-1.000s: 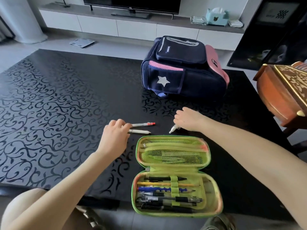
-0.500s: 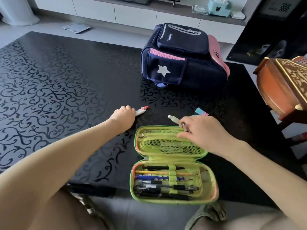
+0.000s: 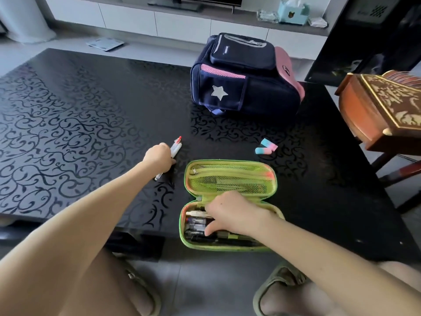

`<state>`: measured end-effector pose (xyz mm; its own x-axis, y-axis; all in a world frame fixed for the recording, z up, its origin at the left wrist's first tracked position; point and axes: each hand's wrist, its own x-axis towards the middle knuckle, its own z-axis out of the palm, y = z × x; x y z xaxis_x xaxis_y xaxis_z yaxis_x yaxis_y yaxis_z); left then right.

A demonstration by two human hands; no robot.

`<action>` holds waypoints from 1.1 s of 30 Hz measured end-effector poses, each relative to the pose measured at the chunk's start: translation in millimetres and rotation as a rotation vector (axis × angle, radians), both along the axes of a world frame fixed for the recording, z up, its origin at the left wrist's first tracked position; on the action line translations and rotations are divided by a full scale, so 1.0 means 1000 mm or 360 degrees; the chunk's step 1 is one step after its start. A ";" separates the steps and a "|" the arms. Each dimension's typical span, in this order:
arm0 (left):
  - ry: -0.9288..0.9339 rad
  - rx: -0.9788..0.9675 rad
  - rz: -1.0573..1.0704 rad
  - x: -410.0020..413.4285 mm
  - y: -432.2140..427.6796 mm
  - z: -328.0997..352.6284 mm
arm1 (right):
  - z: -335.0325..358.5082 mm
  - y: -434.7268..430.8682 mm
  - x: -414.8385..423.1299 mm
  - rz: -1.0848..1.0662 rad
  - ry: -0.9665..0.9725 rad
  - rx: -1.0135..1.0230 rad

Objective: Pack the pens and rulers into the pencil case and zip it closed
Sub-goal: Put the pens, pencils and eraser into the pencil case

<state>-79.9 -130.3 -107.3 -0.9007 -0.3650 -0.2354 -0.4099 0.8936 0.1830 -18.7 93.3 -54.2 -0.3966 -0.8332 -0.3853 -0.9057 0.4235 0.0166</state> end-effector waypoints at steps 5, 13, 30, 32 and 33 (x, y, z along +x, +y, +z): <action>-0.0059 0.0096 0.0016 0.010 -0.012 0.004 | 0.001 0.020 -0.009 -0.0393 -0.0347 -0.0303; 0.0132 0.0182 -0.0009 0.026 -0.014 0.004 | -0.007 0.029 -0.010 -0.0291 -0.0081 -0.0361; 0.0259 0.0760 -0.0852 0.080 0.106 0.058 | -0.004 0.109 -0.024 -0.1259 -0.0146 -0.1070; 0.0191 0.0742 -0.0926 0.082 0.114 0.057 | -0.004 0.114 -0.020 -0.1287 -0.0185 -0.1095; 0.0162 0.0710 -0.0956 0.083 0.116 0.056 | -0.004 0.116 -0.018 -0.1287 -0.0202 -0.1096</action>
<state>3.4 -14.0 -51.5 -0.9399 0.3064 -0.1507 0.1629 0.7904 0.5905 -36.7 209.2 -58.0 -0.9189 -0.3944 -0.0098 -0.3298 0.7815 -0.5296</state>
